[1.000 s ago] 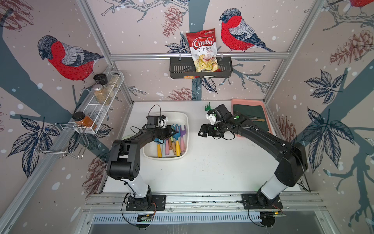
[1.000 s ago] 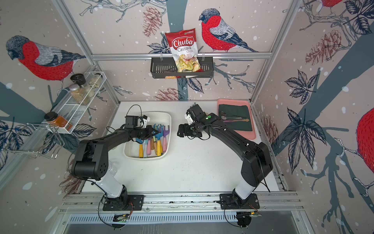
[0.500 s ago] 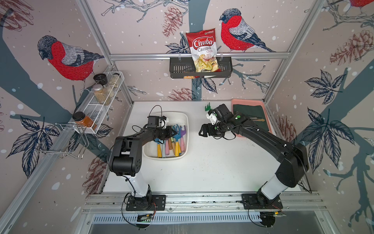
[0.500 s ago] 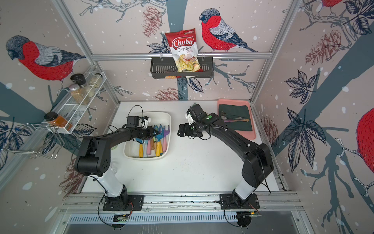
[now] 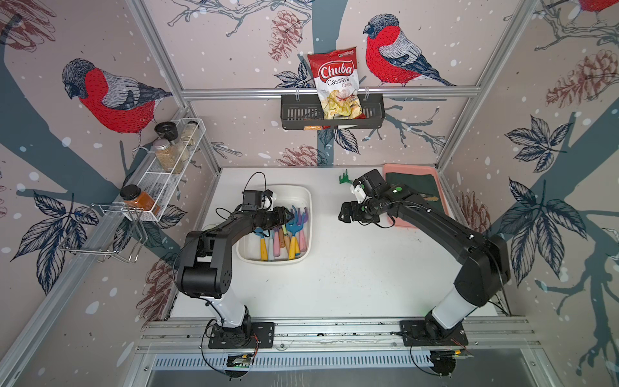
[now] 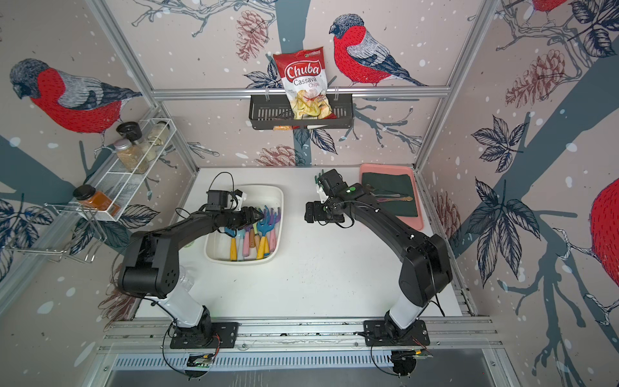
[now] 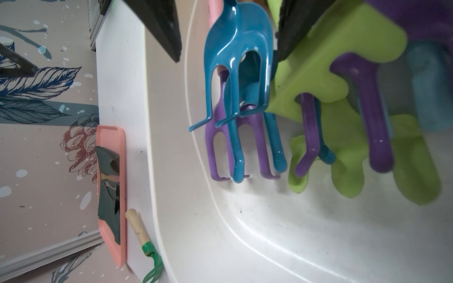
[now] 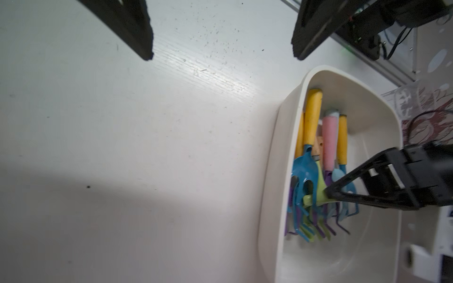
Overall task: Put the rake into the storage box
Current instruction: Place the rake in the storage box, then pick up the rake at the center of the board.
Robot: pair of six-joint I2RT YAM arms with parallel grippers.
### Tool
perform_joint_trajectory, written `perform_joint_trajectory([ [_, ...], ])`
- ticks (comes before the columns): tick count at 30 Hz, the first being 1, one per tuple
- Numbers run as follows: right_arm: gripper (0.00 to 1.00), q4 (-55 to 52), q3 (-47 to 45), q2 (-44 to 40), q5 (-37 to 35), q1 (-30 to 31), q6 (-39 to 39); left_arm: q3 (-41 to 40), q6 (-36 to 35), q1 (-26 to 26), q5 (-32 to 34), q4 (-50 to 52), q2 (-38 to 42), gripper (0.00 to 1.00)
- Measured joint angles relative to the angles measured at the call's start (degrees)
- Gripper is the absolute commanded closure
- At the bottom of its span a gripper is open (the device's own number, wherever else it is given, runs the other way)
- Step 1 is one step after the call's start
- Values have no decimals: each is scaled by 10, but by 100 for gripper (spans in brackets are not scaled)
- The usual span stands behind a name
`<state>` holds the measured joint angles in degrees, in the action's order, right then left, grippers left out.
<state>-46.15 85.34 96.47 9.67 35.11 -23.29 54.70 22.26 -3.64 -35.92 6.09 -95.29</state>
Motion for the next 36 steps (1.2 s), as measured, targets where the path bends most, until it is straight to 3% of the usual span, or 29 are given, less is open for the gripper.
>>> perform_joint_trajectory([
  [8,8,-10,71,102,-106,-56,72,0,20,1,19,12,71,31],
  [17,8,7,260,286,-161,-109,167,-22,52,1,15,16,122,30],
  [25,12,35,410,413,-148,-153,232,-42,77,1,12,18,146,30],
  [36,21,85,470,478,-59,-175,248,-64,108,-21,10,1,144,31],
])
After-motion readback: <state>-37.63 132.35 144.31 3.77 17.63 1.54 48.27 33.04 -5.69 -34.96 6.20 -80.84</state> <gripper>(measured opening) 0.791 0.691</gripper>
